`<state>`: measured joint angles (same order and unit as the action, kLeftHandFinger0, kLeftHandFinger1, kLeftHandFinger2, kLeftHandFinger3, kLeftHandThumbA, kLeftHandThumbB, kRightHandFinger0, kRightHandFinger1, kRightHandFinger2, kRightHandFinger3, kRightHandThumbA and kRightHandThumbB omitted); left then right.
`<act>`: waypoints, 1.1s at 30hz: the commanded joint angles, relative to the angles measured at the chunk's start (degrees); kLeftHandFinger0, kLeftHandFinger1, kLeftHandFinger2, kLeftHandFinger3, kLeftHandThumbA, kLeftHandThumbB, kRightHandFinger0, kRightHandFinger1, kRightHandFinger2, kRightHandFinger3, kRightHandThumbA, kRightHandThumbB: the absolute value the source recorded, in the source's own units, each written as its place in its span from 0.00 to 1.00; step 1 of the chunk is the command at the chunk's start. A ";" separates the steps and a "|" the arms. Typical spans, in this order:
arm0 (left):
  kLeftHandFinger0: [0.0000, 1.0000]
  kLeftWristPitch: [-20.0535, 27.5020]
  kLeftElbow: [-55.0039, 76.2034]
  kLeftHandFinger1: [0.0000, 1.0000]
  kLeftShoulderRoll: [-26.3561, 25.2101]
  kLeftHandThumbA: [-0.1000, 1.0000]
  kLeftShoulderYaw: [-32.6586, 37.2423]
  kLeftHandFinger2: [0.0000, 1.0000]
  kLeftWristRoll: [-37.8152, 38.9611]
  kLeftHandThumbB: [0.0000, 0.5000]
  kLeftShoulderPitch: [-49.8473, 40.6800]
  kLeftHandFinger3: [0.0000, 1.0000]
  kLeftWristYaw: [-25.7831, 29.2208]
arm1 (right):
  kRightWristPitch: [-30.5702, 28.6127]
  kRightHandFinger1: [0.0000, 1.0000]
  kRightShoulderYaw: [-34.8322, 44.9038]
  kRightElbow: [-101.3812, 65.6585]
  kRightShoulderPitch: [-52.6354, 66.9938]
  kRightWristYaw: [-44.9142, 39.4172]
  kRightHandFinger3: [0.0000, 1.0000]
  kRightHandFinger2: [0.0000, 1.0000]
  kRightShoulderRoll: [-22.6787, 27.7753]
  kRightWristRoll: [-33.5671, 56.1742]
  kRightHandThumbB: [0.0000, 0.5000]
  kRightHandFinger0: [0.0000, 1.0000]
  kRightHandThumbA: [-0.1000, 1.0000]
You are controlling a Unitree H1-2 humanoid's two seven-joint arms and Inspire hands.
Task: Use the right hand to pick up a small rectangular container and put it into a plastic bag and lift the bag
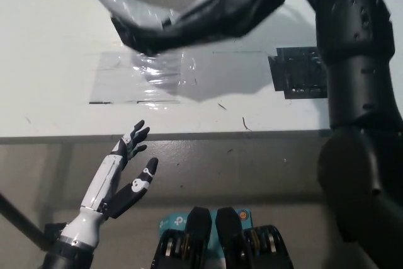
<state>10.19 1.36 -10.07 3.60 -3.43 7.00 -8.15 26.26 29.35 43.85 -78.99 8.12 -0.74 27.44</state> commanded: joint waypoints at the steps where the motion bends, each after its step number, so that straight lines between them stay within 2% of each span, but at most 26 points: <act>1: 0.95 0.14 1.60 1.00 -0.65 0.63 0.24 1.00 0.29 0.43 0.66 1.00 -0.87 | 0.67 0.24 1.87 -4.19 -16.59 9.24 0.92 0.69 2.53 13.93 0.12 0.00 0.70; 6: 0.94 0.31 1.34 1.00 -0.71 0.63 0.11 1.00 0.47 0.41 1.36 1.00 -0.84 | 0.67 0.33 2.32 -2.21 -22.50 9.18 0.91 0.74 4.18 12.76 0.07 0.00 0.69; 10: 0.94 0.34 1.28 1.00 -0.51 0.61 0.31 1.00 0.49 0.41 1.29 1.00 -0.89 | 0.67 0.31 1.24 -2.08 -23.40 10.05 0.83 0.70 4.82 13.30 0.07 0.00 0.69; 12: 0.93 0.28 1.32 1.00 -0.50 0.60 0.43 1.00 0.42 0.41 1.26 1.00 -0.96 | 0.67 0.32 1.34 -2.34 -22.65 9.93 0.84 0.71 4.50 12.60 0.05 0.00 0.69; 15: 0.94 0.33 1.41 1.00 -0.61 0.60 0.35 1.00 0.17 0.40 1.26 1.00 -0.78 | 0.67 0.29 1.97 -1.24 -21.65 9.99 0.84 0.69 4.19 12.57 0.08 0.00 0.70; 19: 0.97 0.14 1.50 1.00 -0.70 0.62 0.40 1.00 -0.25 0.41 1.32 1.00 -0.66 | 0.67 0.28 1.57 0.23 -20.27 10.42 0.87 0.67 4.05 11.48 0.04 0.00 0.68; 22: 0.97 0.08 1.55 1.00 -0.76 0.62 0.44 1.00 -0.28 0.40 1.33 1.00 -0.70 | 0.66 0.27 2.23 1.71 -17.96 9.92 0.91 0.68 2.92 11.27 0.07 0.00 0.64; 24: 0.97 -0.08 1.64 1.00 -0.88 0.62 0.27 1.00 -0.30 0.41 1.47 1.00 -0.62 | -2.02 0.24 1.60 4.21 -15.66 8.86 0.94 0.66 1.33 9.88 0.07 0.00 0.63; 25: 0.98 -0.11 1.65 1.00 -0.98 0.62 0.23 1.00 -0.15 0.41 1.52 1.00 -0.73 | -3.72 0.20 0.66 6.08 -14.36 8.39 0.87 0.62 0.49 8.70 0.11 0.00 0.65; 26: 0.98 -0.09 1.58 1.00 -0.96 0.62 0.27 1.00 -0.13 0.39 1.57 1.00 -0.78 | -4.89 0.17 -0.17 7.47 -13.36 8.07 0.77 0.59 -0.10 7.70 0.10 0.00 0.65; 28: 0.98 -0.02 1.31 1.00 -0.76 0.63 0.46 1.00 -0.20 0.39 1.73 1.00 -0.81 | -7.60 0.11 -2.01 11.20 -10.76 6.94 0.69 0.55 -1.46 5.65 0.06 0.00 0.63; 29: 0.98 0.25 1.12 1.00 -0.49 0.63 0.72 1.00 -0.41 0.39 1.63 1.00 -0.77 | -10.60 0.04 -5.05 17.47 -7.69 5.95 0.66 0.51 -2.62 2.35 0.05 0.00 0.63; 31: 0.96 0.22 1.63 1.00 -0.25 0.63 1.16 1.00 -0.72 0.38 0.95 1.00 -0.80 | -15.01 0.05 -7.37 25.39 -3.26 6.37 0.67 0.55 -4.05 -0.13 0.07 0.00 0.54; 32: 0.96 0.14 1.94 1.00 -0.29 0.63 1.28 1.00 -0.82 0.38 0.73 1.00 -0.86 | -15.92 0.10 -7.62 26.83 -2.24 7.10 0.73 0.64 -4.27 -0.35 0.11 0.00 0.50; 33: 0.96 0.03 2.39 1.00 -0.43 0.61 1.43 1.00 -0.92 0.36 0.52 1.00 -0.96 | -17.20 0.11 -8.19 29.23 -0.71 8.25 0.80 0.65 -4.34 -0.84 0.16 0.00 0.51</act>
<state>10.05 1.40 -10.06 4.40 -3.63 7.13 -8.27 20.62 25.05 63.13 -84.12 16.74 -2.83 32.81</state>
